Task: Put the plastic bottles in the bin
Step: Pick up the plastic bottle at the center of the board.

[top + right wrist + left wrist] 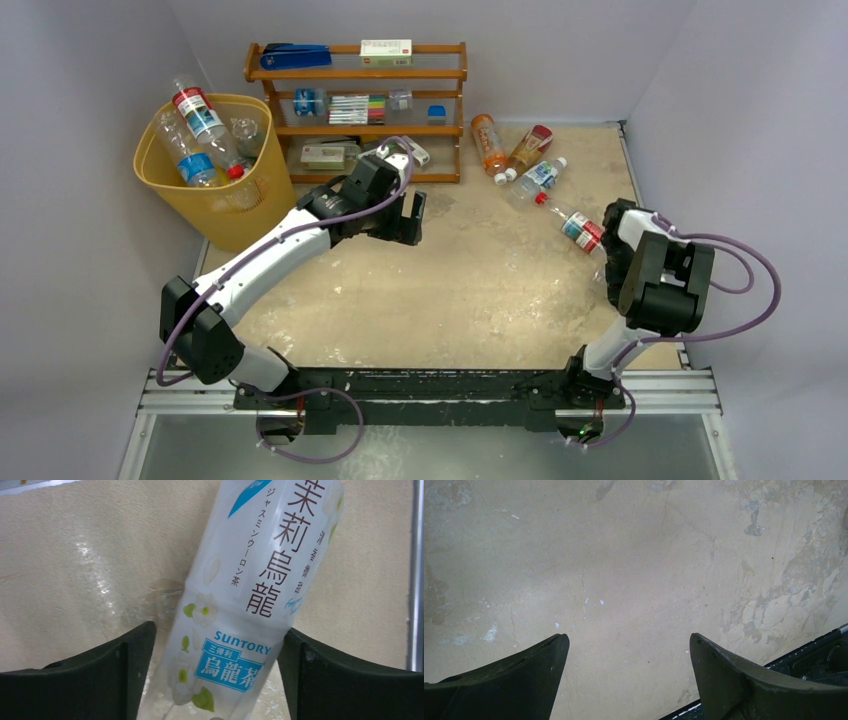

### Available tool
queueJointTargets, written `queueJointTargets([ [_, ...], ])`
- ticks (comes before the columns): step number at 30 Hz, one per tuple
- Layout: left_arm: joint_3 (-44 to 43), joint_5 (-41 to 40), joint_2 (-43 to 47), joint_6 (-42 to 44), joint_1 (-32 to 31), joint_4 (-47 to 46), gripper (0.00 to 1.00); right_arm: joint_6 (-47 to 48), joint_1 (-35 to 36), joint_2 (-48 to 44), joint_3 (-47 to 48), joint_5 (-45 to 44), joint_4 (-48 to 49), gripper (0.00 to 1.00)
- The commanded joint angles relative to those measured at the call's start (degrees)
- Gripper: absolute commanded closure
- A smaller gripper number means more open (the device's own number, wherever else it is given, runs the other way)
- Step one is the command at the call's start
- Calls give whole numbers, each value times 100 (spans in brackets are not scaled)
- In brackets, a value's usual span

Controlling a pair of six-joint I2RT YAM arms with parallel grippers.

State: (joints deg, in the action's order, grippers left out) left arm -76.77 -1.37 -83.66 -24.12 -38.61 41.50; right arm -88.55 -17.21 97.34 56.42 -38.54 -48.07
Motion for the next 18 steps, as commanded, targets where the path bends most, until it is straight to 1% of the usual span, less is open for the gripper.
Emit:
queueJointTargets([
  [1,-270,-105,42,155,-48,-71,9,281,-19,-147,-252,109,130,21],
  [4,-257,-112,45,129,-63,-89,9,472,-19,-304,-403,252,321,39],
  [6,-231,-110,64,97,-89,-113,9,560,-3,-381,-465,315,385,45],
  [9,-181,-114,97,67,-118,-161,9,640,64,-520,-528,417,387,51],
  [12,-134,-118,117,33,-146,-198,9,621,275,-734,-574,476,311,55],
  [15,-119,-131,141,21,-164,-225,9,502,677,-1021,-566,521,129,57],
  [18,-112,-72,185,-4,-173,-258,9,311,1222,-1278,-447,555,-189,57],
])
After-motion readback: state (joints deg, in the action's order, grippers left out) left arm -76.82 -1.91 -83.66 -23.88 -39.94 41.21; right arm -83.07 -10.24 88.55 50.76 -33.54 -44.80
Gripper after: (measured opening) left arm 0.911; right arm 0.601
